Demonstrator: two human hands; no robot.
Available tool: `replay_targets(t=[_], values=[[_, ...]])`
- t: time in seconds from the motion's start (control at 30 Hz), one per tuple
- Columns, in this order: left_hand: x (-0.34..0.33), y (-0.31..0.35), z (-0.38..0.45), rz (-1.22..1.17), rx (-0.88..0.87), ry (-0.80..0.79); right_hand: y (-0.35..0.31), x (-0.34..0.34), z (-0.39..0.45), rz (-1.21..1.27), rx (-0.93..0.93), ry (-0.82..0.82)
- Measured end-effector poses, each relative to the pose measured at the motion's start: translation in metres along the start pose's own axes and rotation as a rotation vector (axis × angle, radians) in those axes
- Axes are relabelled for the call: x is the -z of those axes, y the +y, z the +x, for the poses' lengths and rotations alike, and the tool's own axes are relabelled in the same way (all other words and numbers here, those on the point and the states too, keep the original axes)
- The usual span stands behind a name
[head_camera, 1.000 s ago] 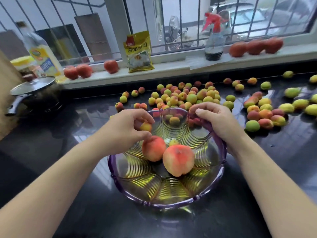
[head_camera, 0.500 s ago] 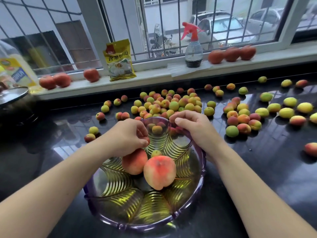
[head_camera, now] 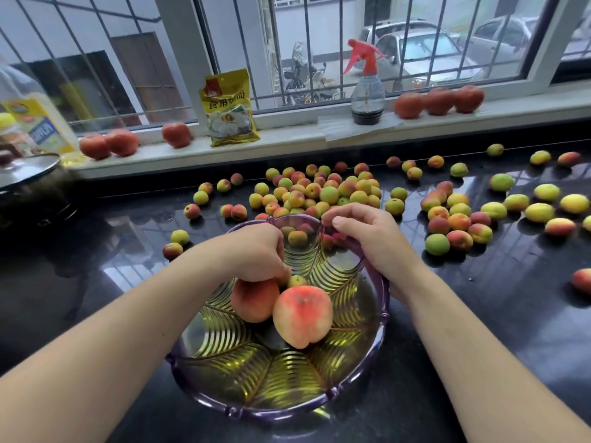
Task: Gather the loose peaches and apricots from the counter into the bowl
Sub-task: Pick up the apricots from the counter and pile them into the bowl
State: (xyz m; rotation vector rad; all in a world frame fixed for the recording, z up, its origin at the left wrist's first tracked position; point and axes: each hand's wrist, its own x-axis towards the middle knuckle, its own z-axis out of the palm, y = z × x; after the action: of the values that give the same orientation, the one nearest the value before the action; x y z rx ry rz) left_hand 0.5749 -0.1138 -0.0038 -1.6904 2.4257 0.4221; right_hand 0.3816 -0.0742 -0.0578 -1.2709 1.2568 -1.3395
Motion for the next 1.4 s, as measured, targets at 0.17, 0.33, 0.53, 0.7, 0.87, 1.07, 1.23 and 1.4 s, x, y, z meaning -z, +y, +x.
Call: replay_targets(t=[0.17,0.33,0.53,0.7,0.87,1.07,1.23,1.4], values=[[0.009,-0.032,-0.018,-0.323,0.036,0.371,-0.001,0.000,-0.001,-0.009,0.009,-0.001],[0.001,-0.124,-0.041,-0.653,0.191,0.755,0.001,-0.001,0.001,-0.014,0.013,-0.007],[-0.034,-0.134,-0.045,-0.572,-0.054,0.154,0.000,-0.002,0.000,0.018,0.006,0.003],[-0.052,-0.126,-0.018,-0.706,0.097,0.298,0.001,-0.002,0.000,0.045,-0.013,0.000],[-0.046,-0.142,-0.026,-0.465,0.082,0.479,0.002,-0.002,0.001,0.070,-0.032,-0.002],[-0.004,-0.138,-0.061,-1.190,-0.010,0.660,0.002,-0.002,0.001,0.058,-0.028,0.003],[0.004,-0.094,-0.094,-1.422,-0.324,0.230,0.002,-0.002,0.000,0.047,-0.026,0.005],[-0.006,-0.068,-0.100,-1.482,-0.320,-0.036,0.005,-0.002,0.001,0.057,-0.024,0.004]])
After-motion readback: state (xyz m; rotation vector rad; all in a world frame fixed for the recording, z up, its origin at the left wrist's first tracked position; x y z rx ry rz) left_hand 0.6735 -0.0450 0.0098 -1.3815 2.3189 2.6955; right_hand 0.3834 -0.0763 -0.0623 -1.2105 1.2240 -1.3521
